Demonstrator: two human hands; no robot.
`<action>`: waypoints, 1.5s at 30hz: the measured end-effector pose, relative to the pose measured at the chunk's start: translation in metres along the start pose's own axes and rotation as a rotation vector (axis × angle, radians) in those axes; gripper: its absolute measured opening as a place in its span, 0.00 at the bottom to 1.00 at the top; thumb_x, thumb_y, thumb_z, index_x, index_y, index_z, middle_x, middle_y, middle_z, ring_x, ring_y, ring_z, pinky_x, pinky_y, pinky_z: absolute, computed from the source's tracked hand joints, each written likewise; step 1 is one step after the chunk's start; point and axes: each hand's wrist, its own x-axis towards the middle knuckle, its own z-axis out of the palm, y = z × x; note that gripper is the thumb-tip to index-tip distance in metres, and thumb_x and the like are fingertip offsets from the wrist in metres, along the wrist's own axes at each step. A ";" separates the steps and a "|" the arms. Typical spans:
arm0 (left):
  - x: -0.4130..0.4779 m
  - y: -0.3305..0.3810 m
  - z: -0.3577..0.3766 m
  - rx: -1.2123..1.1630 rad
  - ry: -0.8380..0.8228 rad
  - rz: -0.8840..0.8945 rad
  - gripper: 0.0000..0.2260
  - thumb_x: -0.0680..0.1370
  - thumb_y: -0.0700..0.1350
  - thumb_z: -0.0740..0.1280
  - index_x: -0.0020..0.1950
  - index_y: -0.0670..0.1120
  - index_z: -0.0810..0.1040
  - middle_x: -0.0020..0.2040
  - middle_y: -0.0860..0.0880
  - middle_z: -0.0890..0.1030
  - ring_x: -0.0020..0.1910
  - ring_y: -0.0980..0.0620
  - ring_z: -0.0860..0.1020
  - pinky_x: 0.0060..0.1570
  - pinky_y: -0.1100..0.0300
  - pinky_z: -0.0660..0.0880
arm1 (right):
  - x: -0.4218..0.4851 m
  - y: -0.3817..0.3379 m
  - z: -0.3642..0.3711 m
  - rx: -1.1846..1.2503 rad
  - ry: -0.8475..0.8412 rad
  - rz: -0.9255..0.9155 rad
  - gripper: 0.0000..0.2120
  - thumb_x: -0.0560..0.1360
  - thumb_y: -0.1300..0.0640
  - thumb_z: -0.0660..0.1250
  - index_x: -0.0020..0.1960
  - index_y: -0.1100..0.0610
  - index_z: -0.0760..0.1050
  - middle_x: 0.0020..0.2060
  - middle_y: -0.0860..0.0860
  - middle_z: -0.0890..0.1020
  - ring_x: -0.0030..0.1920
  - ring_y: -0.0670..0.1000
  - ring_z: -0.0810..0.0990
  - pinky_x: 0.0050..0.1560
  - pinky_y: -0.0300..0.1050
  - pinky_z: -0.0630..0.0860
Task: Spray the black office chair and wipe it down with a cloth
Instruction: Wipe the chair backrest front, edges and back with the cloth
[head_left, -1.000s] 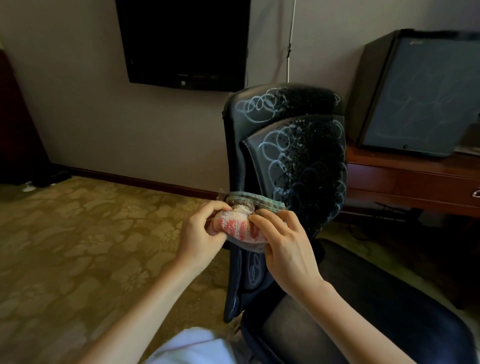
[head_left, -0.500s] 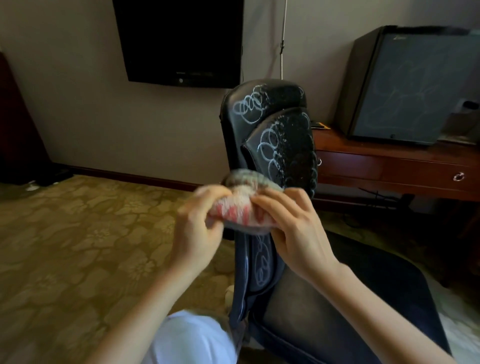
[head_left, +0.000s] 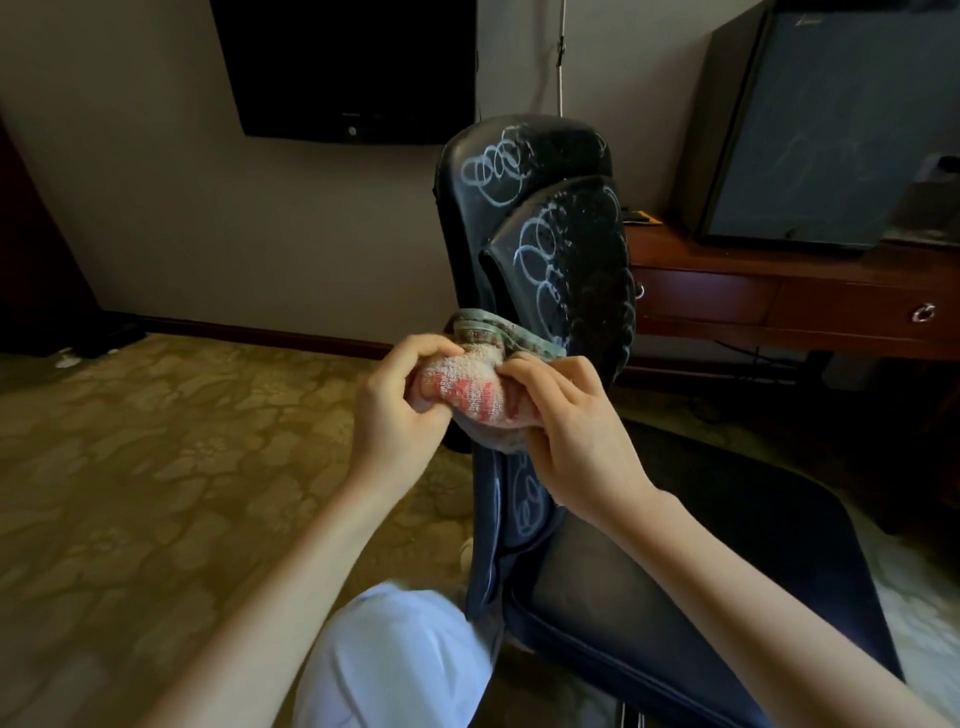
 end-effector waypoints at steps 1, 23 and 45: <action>-0.005 -0.004 0.001 -0.012 -0.019 -0.019 0.23 0.66 0.27 0.66 0.53 0.51 0.77 0.51 0.53 0.79 0.53 0.53 0.79 0.49 0.56 0.78 | -0.006 -0.002 0.005 0.002 -0.008 0.017 0.25 0.70 0.64 0.68 0.66 0.58 0.71 0.63 0.52 0.76 0.57 0.56 0.71 0.53 0.47 0.74; 0.001 0.005 -0.002 0.310 0.114 0.240 0.21 0.65 0.24 0.65 0.56 0.37 0.79 0.57 0.41 0.79 0.61 0.49 0.75 0.65 0.64 0.70 | 0.003 -0.014 0.016 0.054 0.175 0.054 0.18 0.72 0.61 0.61 0.60 0.64 0.75 0.57 0.57 0.80 0.54 0.57 0.70 0.54 0.45 0.70; -0.088 -0.068 0.030 0.253 -0.108 -0.047 0.32 0.57 0.20 0.67 0.54 0.47 0.79 0.55 0.49 0.79 0.56 0.54 0.76 0.58 0.73 0.69 | -0.088 -0.015 0.083 0.053 -0.036 0.250 0.18 0.71 0.60 0.62 0.61 0.57 0.73 0.58 0.51 0.80 0.50 0.53 0.72 0.50 0.45 0.75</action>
